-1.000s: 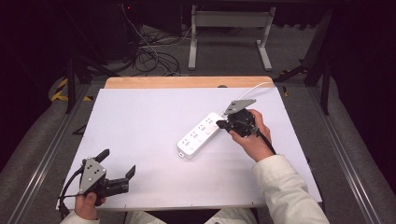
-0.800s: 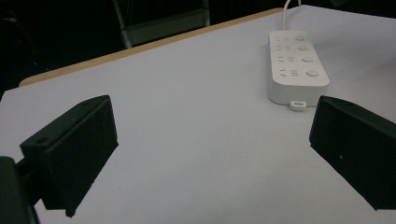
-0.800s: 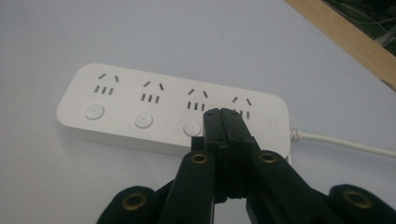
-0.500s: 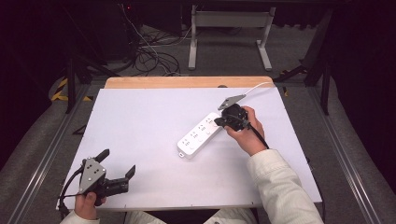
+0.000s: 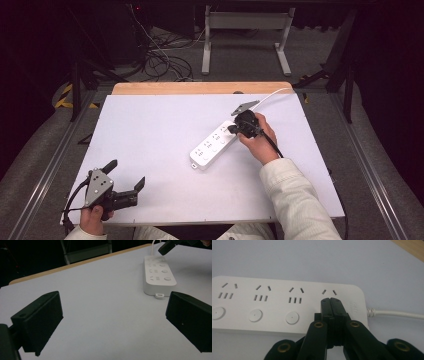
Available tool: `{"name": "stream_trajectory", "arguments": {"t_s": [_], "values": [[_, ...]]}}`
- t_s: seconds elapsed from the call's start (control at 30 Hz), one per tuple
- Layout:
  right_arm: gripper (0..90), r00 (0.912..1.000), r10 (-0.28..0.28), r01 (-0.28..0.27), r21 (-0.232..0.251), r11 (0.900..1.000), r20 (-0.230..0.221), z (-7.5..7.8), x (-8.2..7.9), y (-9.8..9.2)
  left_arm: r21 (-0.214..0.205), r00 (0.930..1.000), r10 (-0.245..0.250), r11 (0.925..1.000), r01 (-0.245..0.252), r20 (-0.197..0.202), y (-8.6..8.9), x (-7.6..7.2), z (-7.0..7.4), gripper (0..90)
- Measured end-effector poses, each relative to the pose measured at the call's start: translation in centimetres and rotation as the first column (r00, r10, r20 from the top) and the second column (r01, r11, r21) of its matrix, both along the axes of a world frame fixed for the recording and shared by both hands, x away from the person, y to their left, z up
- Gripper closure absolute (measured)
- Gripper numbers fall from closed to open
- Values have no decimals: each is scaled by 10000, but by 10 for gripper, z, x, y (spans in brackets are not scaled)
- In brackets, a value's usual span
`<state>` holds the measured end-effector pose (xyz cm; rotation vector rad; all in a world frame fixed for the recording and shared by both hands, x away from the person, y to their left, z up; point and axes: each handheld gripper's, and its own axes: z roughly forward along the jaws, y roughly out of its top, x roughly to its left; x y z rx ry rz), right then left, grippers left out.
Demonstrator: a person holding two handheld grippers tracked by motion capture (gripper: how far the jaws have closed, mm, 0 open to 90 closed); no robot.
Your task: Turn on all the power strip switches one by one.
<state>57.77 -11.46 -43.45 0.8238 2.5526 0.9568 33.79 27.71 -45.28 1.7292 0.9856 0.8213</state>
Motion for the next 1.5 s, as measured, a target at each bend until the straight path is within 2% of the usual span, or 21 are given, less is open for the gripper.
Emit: {"name": "stream_trajectory", "arguments": {"t_s": [0.4, 0.8, 1.07, 1.3, 1.33, 1.4, 1.43, 1.5], "values": [[900, 9998, -89, 84, -245, 9997, -177, -10, 5, 3, 13, 10000, -9, 10000, 9, 5, 0, 0, 0, 14], [900, 9992, -175, 170, -142, 9998, -367, -11, 6, 1, 9, 10000, -26, 10000, 26, -2, 0, -1, 0, 14], [900, 9994, -228, 219, -349, 9992, -269, -12, 4, 4, 15, 10000, -47, 10000, 47, -7, 0, -1, 0, 14], [900, 9982, -381, 371, -225, 9991, -472, -14, 5, 3, 5, 10000, -75, 10000, 75, 0, 0, -1, 0, 14], [900, 9983, -359, 348, -246, 9991, -456, -14, 6, 3, -19, 10000, -76, 10000, 76, -1, 0, -1, 0, 14], [900, 9991, -368, 353, -649, 9973, -218, -12, 3, 8, -16, 10000, -81, 10000, 81, -28, 0, -1, 0, 14], [900, 9991, -368, 353, -649, 9973, -218, -12, 3, 8, -36, 9999, -83, 10000, 82, -56, 1, -1, 0, 14], [900, 9993, -252, 272, -763, 9967, 268, -7, -1, 11, -21, 10000, -65, 10000, 64, -69, 1, 0, 0, 14]]}}
